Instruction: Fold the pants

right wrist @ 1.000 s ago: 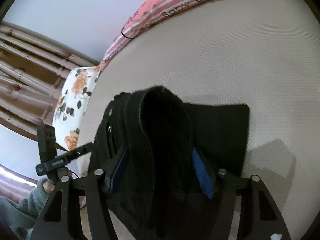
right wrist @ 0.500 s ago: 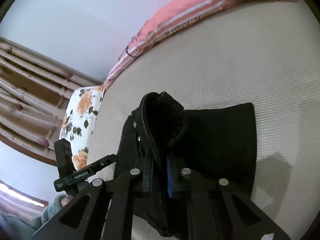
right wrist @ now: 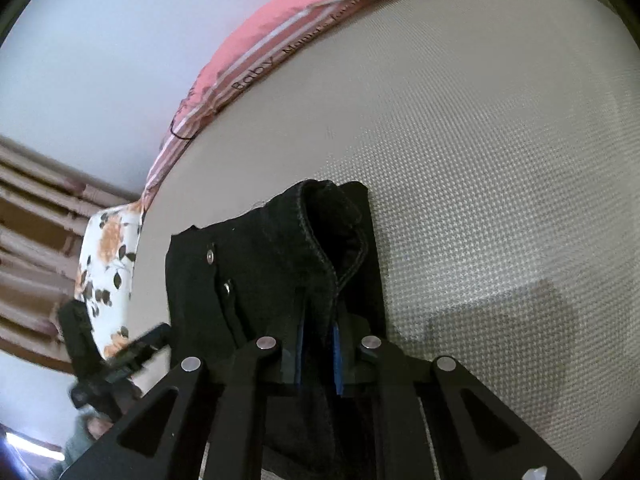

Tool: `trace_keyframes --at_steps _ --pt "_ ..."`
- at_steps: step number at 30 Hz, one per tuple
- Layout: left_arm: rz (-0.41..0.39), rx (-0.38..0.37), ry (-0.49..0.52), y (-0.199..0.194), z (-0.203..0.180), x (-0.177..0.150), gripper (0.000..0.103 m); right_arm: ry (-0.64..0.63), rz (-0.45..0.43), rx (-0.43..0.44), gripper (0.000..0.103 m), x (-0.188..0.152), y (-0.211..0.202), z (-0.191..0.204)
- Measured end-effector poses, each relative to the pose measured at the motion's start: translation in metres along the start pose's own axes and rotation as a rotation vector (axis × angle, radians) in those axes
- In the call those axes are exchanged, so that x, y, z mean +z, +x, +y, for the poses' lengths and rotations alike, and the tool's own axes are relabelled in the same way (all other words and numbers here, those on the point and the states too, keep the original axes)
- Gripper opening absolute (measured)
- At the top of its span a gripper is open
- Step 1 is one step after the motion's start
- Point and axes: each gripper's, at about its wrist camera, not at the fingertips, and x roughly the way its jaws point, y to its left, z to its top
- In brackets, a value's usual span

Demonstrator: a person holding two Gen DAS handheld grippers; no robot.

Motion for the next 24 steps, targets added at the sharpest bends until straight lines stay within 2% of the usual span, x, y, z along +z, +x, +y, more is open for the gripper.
trace_keyframes --at_steps 1,4,9,15,24 --pt "-0.003 0.015 0.011 0.003 -0.001 -0.001 0.083 -0.009 -0.001 -0.025 0.019 0.0 -0.001 0.002" --pt "-0.021 0.043 0.034 0.002 -0.005 -0.003 0.083 -0.062 -0.007 -0.08 0.026 -0.005 -0.004 0.013" --pt "-0.021 0.051 0.03 -0.004 -0.006 -0.007 0.083 -0.127 -0.007 -0.165 0.031 -0.018 -0.008 0.026" --pt "-0.025 0.046 0.046 -0.012 -0.015 -0.022 0.083 -0.12 -0.033 -0.182 0.038 -0.039 -0.022 0.03" --pt "-0.02 0.034 0.086 -0.022 -0.032 -0.05 0.083 -0.083 -0.027 -0.178 0.047 -0.062 -0.032 0.023"
